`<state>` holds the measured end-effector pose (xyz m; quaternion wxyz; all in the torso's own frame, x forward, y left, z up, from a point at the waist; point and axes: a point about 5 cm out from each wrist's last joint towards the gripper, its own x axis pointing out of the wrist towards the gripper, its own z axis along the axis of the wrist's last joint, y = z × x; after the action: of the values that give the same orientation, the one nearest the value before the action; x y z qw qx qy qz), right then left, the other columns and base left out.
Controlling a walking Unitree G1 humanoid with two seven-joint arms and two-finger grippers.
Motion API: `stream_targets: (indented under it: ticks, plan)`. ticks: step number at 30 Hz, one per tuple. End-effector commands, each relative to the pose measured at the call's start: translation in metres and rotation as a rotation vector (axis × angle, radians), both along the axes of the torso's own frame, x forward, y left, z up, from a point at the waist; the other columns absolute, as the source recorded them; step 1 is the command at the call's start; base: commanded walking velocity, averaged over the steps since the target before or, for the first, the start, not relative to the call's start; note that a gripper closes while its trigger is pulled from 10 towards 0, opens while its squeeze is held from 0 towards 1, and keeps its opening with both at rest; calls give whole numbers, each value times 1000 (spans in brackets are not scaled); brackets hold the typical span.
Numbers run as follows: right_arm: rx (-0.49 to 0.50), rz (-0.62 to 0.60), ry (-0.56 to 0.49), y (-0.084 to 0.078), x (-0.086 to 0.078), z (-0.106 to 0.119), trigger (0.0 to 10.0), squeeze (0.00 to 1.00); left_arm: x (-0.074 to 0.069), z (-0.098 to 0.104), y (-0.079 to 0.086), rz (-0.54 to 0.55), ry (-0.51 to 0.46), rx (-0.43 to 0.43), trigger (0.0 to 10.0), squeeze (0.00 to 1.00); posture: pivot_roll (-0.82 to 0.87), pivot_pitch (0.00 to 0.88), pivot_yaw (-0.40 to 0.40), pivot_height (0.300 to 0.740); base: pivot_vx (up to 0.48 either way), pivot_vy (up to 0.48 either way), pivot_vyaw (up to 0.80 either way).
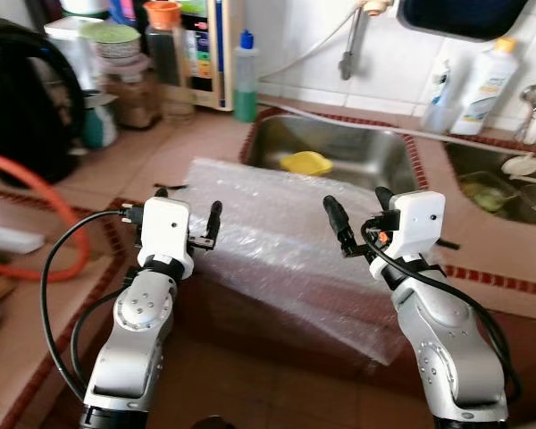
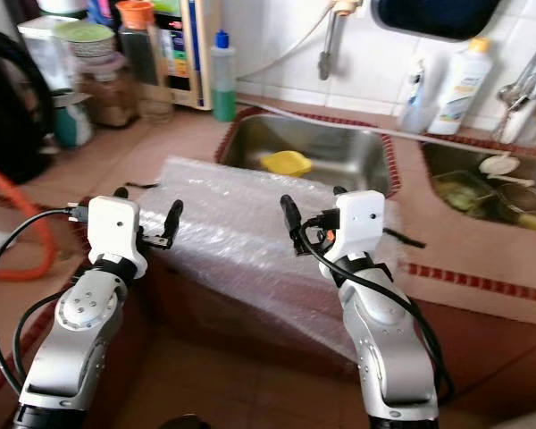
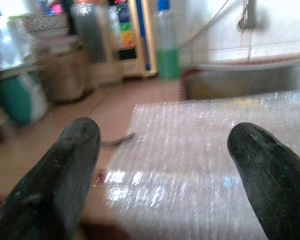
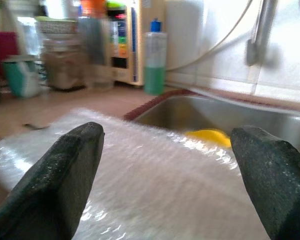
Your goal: Kitchen organization
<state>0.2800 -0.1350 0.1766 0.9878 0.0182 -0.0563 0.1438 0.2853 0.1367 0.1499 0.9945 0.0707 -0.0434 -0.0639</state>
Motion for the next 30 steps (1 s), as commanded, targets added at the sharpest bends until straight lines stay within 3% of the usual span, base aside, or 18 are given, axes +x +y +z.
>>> stream_targets:
  ticks: [1,10,14,18,30]
  plan:
    - [3,-12,-8,-3,0,3,10000,0,0,3,-4,-23,-17,21,10000,0,1,32,-19,740,0,0,0]
    - [-12,-20,-22,-4,0,5,10000,0,4,5,-7,-49,-7,-50,10000,0,-9,27,-18,740,0,0,0]
    - [-18,-44,-16,-7,1,4,10000,0,4,6,-14,-101,-17,-55,10000,0,-18,20,-2,740,0,0,-597]
    - [-11,-55,-18,-8,1,4,10000,0,6,7,-16,-115,-17,-50,10000,0,-20,18,7,740,0,-370,-730]
    - [-18,-53,-17,-8,2,3,10000,0,7,5,-16,-120,-11,-61,10000,0,-27,19,-1,740,0,-381,0]
